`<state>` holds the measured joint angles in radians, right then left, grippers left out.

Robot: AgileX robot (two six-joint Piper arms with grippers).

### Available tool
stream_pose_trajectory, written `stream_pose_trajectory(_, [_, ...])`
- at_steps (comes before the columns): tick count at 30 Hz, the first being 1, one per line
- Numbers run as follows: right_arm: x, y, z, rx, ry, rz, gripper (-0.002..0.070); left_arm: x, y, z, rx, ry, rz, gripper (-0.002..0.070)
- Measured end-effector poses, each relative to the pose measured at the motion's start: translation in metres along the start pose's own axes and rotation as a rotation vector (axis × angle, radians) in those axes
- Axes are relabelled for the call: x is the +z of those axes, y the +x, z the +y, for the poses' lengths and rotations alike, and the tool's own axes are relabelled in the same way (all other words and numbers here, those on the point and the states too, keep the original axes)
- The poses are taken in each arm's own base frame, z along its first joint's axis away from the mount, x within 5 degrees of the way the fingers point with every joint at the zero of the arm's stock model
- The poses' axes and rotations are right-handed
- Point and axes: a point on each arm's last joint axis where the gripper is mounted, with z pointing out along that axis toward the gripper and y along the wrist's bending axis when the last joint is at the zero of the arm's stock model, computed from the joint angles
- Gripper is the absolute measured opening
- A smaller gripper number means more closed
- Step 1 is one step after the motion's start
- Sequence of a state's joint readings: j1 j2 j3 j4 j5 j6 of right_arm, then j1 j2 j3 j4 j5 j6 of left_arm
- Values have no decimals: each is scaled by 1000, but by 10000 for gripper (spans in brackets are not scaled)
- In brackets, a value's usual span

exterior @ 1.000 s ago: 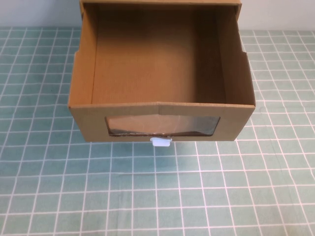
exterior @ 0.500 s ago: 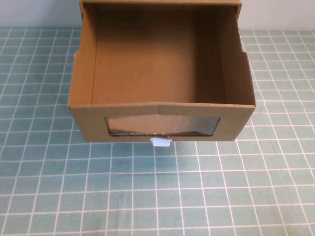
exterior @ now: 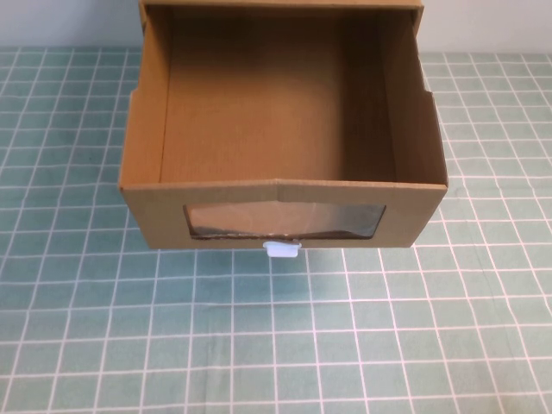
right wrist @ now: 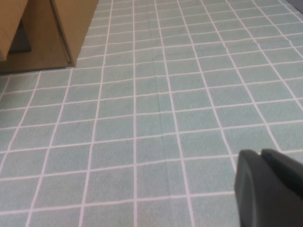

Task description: Close the shoe box

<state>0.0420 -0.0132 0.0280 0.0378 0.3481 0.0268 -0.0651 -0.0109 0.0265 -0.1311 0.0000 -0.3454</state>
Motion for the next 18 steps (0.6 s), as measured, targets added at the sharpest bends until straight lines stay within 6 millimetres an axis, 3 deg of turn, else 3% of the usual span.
stream_pose_trajectory(4, [0,0,0,0,0,0,-12,1,4,0,-42,-48,124,-5])
stream_pose_trajectory(8, [0,0,0,0,0,0,-12,9,-10,-8,-28,-94,242,-5])
stream_pose_trajectory(13, [0,0,0,1,5,0,-12,32,-49,-31,139,-108,388,-5])
stream_pose_trajectory(18, [0,0,0,0,-1,0,-12,71,-91,-60,281,-72,593,-5])
